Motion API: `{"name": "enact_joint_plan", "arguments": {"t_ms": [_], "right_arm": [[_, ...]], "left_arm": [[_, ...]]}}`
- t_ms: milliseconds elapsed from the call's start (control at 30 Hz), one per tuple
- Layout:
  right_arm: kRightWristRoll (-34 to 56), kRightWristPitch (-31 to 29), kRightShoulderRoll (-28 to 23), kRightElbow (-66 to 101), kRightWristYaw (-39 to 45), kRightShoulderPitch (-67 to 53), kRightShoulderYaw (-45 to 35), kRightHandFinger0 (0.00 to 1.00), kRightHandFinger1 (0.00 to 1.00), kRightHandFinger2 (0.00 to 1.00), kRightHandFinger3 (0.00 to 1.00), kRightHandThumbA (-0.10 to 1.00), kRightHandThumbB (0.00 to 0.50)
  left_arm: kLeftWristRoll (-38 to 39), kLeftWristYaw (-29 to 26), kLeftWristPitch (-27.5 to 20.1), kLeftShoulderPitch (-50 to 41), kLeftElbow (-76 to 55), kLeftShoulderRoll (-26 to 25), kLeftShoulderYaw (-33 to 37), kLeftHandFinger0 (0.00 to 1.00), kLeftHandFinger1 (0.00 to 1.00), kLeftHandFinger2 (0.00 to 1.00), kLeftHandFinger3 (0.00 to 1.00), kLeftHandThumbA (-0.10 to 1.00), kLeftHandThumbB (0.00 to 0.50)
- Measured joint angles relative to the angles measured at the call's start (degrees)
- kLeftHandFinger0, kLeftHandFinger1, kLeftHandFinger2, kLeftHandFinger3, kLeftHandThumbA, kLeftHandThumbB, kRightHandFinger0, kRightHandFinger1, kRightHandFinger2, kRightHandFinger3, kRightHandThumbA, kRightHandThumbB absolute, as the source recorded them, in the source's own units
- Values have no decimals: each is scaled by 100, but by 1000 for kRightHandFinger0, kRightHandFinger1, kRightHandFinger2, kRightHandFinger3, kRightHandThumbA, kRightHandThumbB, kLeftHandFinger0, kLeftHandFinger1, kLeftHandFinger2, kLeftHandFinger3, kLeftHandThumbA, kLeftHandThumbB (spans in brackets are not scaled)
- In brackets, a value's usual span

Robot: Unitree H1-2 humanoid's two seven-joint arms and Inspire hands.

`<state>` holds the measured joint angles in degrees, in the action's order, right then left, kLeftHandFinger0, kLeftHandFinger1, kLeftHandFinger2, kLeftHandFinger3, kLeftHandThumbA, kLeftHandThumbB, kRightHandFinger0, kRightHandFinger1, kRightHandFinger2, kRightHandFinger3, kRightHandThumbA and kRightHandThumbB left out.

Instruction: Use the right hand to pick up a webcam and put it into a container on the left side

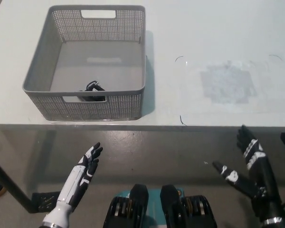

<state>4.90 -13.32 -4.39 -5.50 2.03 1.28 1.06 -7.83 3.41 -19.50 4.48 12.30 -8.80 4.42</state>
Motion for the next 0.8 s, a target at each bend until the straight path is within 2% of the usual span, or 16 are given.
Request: {"name": "enact_joint_plan", "arguments": {"t_ms": [100, 200, 267, 367, 633, 667, 733, 800], "right_arm": [[168, -191, 105, -307, 139, -76, 33, 1000, 1000, 1000, 1000, 1000, 167], [238, -362, 177, -689, 246, -125, 82, 1000, 1000, 1000, 1000, 1000, 188], [252, -414, 187, -801, 302, -125, 103, 1000, 1000, 1000, 1000, 1000, 225], [261, -467, 183, -857, 353, -109, 116, 1000, 1000, 1000, 1000, 1000, 207], [312, -500, 180, -911, 484, -23, 113, 1000, 1000, 1000, 1000, 1000, 257], [312, -502, 180, -912, 492, -19, 111, 1000, 1000, 1000, 1000, 1000, 244], [312, -506, 179, -916, 504, -11, 110, 1000, 1000, 1000, 1000, 1000, 245], [312, -509, 179, -930, 529, 13, 110, 1000, 1000, 1000, 1000, 1000, 251]], "left_arm": [[9, -1, -3, 54, 7, 0, -50, 1000, 1000, 1000, 1000, 1000, 122], [9, -1, -2, 42, 6, 2, -70, 1000, 1000, 1000, 1000, 1000, 125], [9, -2, -2, 17, 4, 2, -95, 1000, 1000, 1000, 1000, 1000, 122], [9, -4, -2, -17, 4, 5, -122, 1000, 1000, 1000, 1000, 1000, 123], [22, -3, -10, -12, 16, 11, -152, 1000, 1000, 1000, 1000, 1000, 121], [22, -2, -11, -6, 24, 11, -152, 1000, 1000, 1000, 1000, 1000, 113], [22, -3, -11, 5, 23, 11, -151, 1000, 1000, 1000, 1000, 1000, 130], [22, -2, -10, 20, 23, 11, -151, 1000, 1000, 1000, 1000, 1000, 125]]}}
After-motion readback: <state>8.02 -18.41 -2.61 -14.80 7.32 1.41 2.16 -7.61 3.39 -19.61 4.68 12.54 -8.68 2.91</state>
